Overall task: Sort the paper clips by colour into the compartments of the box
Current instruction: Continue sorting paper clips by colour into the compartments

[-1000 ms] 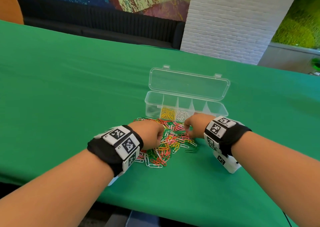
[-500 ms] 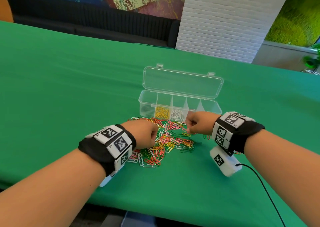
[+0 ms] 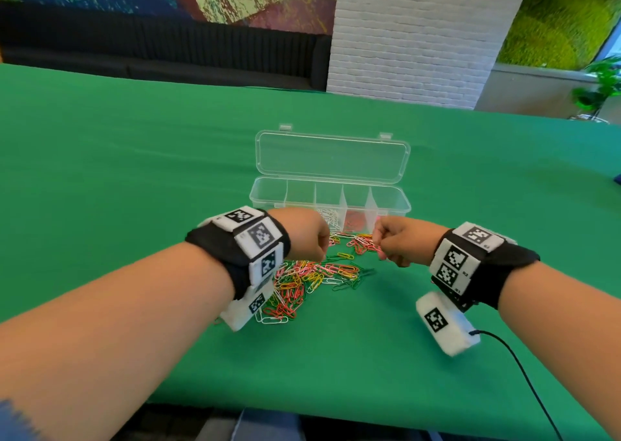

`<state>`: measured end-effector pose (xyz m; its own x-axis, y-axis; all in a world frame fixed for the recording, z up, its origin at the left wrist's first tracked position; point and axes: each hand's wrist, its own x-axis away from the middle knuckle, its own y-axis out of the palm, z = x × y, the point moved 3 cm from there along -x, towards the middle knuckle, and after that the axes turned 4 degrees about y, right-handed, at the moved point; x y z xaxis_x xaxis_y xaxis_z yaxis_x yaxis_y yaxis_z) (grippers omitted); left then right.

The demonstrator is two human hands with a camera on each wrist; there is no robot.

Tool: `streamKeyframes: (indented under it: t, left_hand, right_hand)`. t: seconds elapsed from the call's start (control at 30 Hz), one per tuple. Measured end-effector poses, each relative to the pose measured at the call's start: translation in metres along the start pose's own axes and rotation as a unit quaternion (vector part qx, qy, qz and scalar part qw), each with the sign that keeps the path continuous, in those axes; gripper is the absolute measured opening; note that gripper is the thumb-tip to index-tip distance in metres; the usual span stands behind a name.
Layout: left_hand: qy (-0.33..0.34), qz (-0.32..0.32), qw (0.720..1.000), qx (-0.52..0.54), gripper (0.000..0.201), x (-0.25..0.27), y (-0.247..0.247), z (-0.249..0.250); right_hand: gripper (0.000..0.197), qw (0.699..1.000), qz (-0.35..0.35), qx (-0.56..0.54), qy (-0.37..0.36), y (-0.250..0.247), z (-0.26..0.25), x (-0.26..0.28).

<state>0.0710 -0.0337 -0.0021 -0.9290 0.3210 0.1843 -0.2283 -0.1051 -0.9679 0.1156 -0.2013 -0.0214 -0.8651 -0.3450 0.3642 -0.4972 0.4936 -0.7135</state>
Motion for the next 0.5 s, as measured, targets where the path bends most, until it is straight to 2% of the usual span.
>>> streamKeyframes:
  t: [0.1, 0.17, 0.33, 0.5]
  left_hand:
    - [-0.014, -0.027, 0.999, -0.019, 0.018, -0.018, 0.01, 0.01]
    - [-0.031, -0.04, 0.998, -0.035, 0.019, -0.026, 0.015, 0.012]
    - [-0.048, -0.065, 0.995, -0.052, 0.029, -0.034, 0.025, 0.014]
    - [-0.04, -0.058, 0.997, -0.043, 0.017, -0.035, 0.023, 0.022]
  right_hand:
    - [0.039, 0.993, 0.012, -0.115, 0.022, -0.002, 0.009, -0.003]
    - [0.041, 0.988, 0.007, -0.151, 0.031, -0.003, 0.015, -0.002]
    - [0.037, 0.992, 0.021, -0.116, 0.038, -0.004, 0.027, 0.0]
    - [0.037, 0.993, 0.023, -0.114, 0.024, -0.006, 0.033, 0.004]
